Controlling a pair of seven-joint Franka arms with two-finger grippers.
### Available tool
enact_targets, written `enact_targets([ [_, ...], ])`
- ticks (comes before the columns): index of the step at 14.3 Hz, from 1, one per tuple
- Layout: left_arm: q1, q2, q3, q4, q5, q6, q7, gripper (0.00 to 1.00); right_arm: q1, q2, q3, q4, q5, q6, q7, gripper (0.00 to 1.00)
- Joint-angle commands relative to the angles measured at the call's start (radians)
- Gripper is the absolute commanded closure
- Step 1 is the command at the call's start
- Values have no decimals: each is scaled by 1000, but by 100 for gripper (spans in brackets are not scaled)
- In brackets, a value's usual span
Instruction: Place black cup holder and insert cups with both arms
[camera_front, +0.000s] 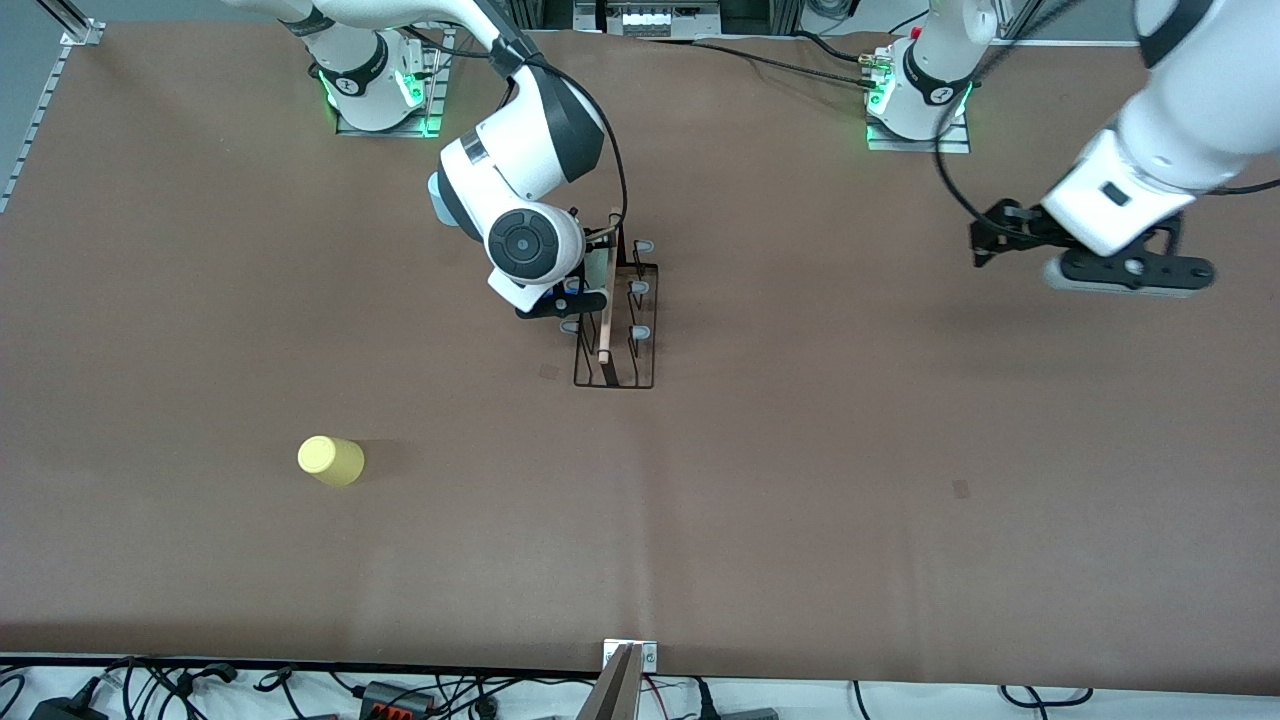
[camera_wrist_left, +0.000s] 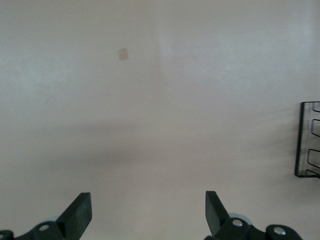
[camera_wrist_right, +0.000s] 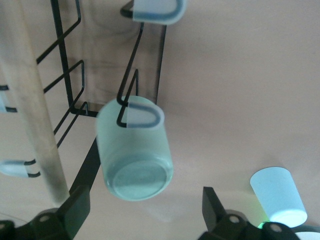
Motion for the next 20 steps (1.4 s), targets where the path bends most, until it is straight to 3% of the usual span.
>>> enact_targets([
  [1, 17, -19, -5, -8, -19, -27, 18, 0, -6, -45, -8, 7, -8, -14, 32, 0],
  [5, 6, -11, -2, 24, -16, -20, 18, 0, -39, -54, -65, 116, -43, -110, 24, 0],
  [7, -14, 1, 67, 23, -21, -20, 39, 0, -62, -51, -112, 162, -114, -130, 18, 0],
  [10, -39, 1, 120, 17, -53, -21, 76, 0, -133, -32, -144, 170, -187, 1, 13, 0],
  [14, -72, 6, 157, 24, -56, -14, 67, 0, -266, 66, -149, 173, -212, 162, -66, 0],
  [17, -82, 6, 208, 30, -52, -14, 80, 0, -331, 143, -155, 173, -352, 265, -203, 0],
  [20, -88, 1, 210, 20, -18, -12, 87, 0, -404, 189, -151, 173, -331, 339, -293, 0],
])
